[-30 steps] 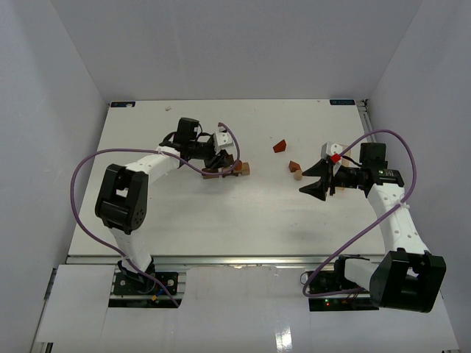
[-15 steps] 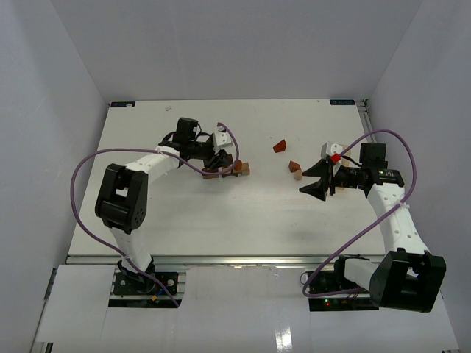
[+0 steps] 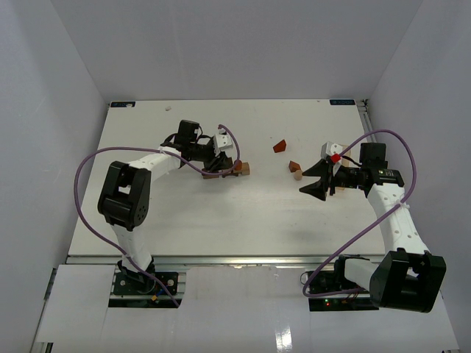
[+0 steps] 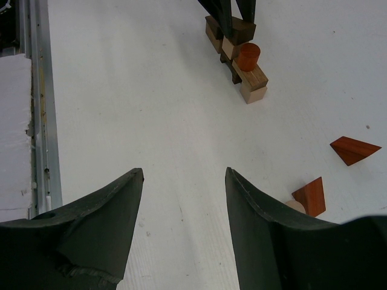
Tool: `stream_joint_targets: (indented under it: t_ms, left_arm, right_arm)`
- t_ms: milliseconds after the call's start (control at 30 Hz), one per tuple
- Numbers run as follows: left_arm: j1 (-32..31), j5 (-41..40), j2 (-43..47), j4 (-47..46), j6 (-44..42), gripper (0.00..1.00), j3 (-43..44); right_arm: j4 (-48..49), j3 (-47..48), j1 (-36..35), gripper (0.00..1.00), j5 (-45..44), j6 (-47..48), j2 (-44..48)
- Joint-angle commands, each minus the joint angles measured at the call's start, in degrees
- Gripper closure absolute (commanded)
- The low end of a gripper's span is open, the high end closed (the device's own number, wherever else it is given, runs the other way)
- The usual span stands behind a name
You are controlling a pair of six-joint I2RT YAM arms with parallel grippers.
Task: Build the wood block tower
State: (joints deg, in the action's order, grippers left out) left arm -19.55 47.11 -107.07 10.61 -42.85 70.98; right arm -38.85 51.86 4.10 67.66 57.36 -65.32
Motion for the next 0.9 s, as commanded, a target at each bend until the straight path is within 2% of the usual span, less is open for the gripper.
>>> stream_joint_targets:
  t_ms: [0, 867]
  left_arm:
    - [0.4, 2.5, 0.5, 0.2, -1.1, 0.96, 0.6]
    - [0.5, 2.5, 0.3, 0.4, -0.8, 0.83, 0.6]
  right_arm:
    - [0.5, 0.2, -0.1, 0.37, 0.9, 0.2, 0.7]
    - [0.4, 0.4, -0.1, 0.37, 0.6, 0.2, 0.6]
